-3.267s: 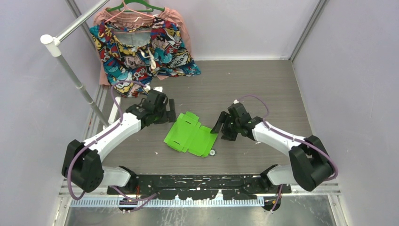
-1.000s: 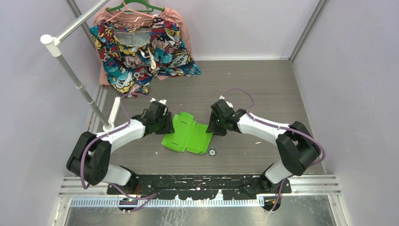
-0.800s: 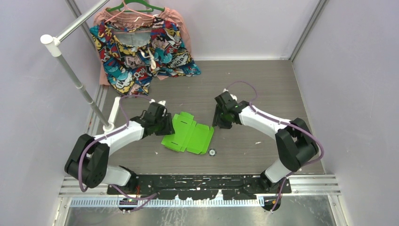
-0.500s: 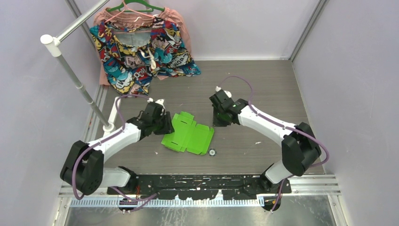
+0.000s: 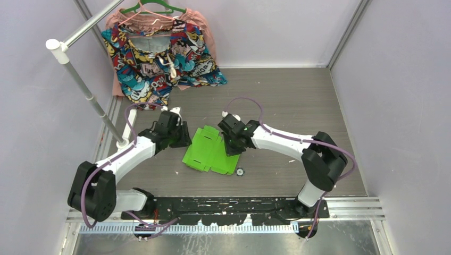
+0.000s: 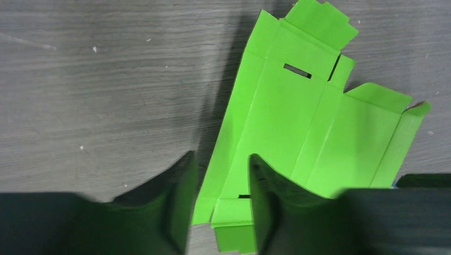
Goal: Fold the paper box
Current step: Fold the paper box at the center of the board.
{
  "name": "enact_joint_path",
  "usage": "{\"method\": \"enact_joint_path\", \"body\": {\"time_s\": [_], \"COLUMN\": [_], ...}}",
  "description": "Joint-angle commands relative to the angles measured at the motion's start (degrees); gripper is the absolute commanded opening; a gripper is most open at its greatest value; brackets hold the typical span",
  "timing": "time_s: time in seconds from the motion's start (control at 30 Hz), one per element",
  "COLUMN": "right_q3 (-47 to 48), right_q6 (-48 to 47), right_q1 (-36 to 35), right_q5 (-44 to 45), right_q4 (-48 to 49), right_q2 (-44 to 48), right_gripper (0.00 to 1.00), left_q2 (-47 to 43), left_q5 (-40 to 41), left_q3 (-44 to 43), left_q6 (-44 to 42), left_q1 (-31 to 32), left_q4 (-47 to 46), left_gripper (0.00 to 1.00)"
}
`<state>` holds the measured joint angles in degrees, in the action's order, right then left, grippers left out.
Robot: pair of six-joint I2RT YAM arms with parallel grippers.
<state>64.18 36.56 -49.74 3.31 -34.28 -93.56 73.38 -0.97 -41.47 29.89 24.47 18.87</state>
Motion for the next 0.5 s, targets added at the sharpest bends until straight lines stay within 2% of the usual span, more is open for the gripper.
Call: {"method": "enact_joint_path", "body": {"time_s": [0.0,0.03,0.1,0.2,0.33,0.47], "right_q3": [1.5,1.5,2.0,2.5,3.0,3.6], "right_q6": [0.1,-0.1,-0.5,-0.6,-0.8,-0.9], "right_q1": [-0.3,-0.3,-0.3,-0.2,-0.3,-0.3], "right_q5": [-1.4,-1.5,-1.9,-2.0,-2.2,-2.4], "right_q4": [3.6,3.8,4.0,4.3,4.5,4.5], "right_q2": [-2.0,-2.6,-3.9,-5.6,-6.8,-7.9], "right_gripper": [0.01,0.01,0.01,0.01,0.01,0.01], "left_q2": [0.6,1.0,1.8,3.3,6.0,7.6], "left_q5": [-2.7,-3.3,-5.4,-7.6,-9.1,-10.8], "left_q3": [-2.1,-2.1,-2.1,-2.1,-3.0,-2.5], "left_q6": [-2.7,-2.7,-2.5,-2.2,-2.7,-2.6], "left_q1": [-0.8,-1.1,-1.8,-2.1,-2.0,-2.0], "left_q4": [-3.1,-3.7,-4.9,-6.9,-7.0,-8.5], "left_gripper": [0.49,0.57,0.66,0.72,0.71,0.61]}}
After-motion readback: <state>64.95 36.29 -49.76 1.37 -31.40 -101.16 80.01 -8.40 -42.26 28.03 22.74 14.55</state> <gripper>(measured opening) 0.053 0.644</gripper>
